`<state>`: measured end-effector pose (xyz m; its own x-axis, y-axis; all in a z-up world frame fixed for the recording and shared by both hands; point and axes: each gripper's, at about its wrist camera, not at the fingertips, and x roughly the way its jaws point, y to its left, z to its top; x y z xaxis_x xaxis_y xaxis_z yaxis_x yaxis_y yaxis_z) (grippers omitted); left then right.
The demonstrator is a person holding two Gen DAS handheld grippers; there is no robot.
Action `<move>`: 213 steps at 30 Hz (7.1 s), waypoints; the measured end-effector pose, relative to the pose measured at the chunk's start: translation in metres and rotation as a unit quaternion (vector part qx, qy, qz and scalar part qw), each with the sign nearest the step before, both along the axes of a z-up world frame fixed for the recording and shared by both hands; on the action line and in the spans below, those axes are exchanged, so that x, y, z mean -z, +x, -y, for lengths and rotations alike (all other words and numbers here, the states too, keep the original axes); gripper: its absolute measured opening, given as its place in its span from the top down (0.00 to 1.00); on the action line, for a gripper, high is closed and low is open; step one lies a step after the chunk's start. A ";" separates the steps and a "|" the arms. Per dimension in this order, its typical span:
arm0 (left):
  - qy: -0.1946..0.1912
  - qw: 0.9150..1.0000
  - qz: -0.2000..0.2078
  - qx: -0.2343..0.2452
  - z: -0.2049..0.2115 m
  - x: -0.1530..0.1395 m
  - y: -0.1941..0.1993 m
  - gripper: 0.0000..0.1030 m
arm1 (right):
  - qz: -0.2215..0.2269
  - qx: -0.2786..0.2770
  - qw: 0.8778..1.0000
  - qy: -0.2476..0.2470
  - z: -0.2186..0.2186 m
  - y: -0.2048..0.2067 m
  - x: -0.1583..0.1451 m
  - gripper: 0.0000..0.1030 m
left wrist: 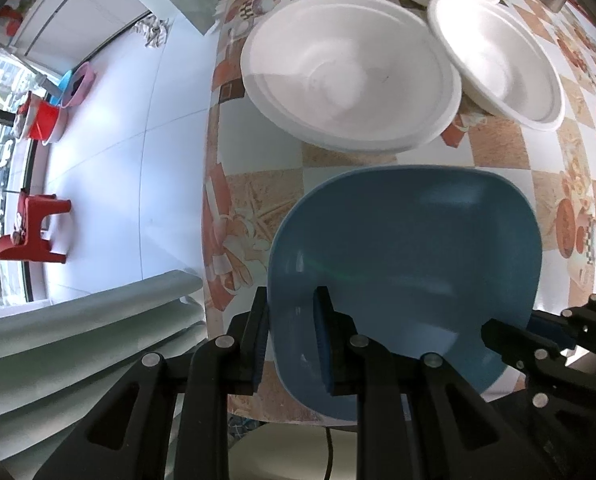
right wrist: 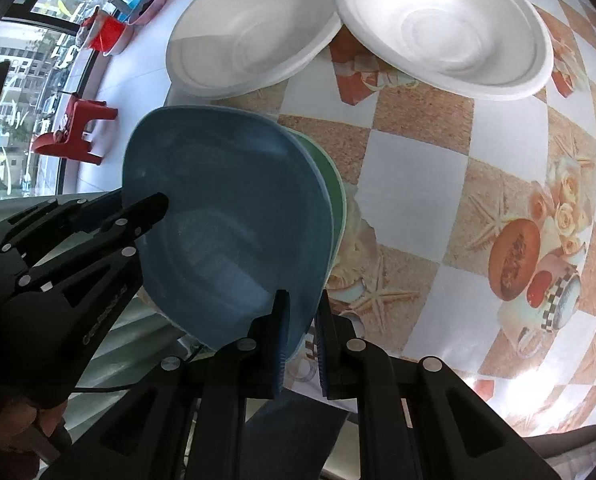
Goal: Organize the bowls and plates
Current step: 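Open both grippers and withdraw from the blue plate, then move both grippers to the pink square plate's rim, then close both grippers on the pink plate's rim, then carry the pink plate with both grippers onto the blue plate, then open both grippers and move toward the white plates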
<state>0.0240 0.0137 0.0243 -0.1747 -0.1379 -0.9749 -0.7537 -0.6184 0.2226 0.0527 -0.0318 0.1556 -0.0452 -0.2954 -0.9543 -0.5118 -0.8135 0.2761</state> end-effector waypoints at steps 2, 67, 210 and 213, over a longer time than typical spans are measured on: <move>0.003 1.000 0.008 0.000 0.002 0.005 -0.001 0.69 | -0.002 0.001 1.000 0.000 0.004 -0.002 0.002 0.85; 0.086 0.915 0.060 0.390 -0.335 0.028 0.258 0.22 | 0.099 0.485 0.861 0.120 -0.322 0.377 -0.027 0.20; 0.077 0.996 -0.013 -0.050 0.031 -0.022 0.005 0.22 | -0.036 0.020 0.999 0.010 -0.085 0.038 -0.043 0.20; 0.085 0.995 -0.009 -0.042 0.022 -0.029 0.008 0.22 | -0.028 0.034 0.999 0.019 -0.097 0.047 -0.041 0.20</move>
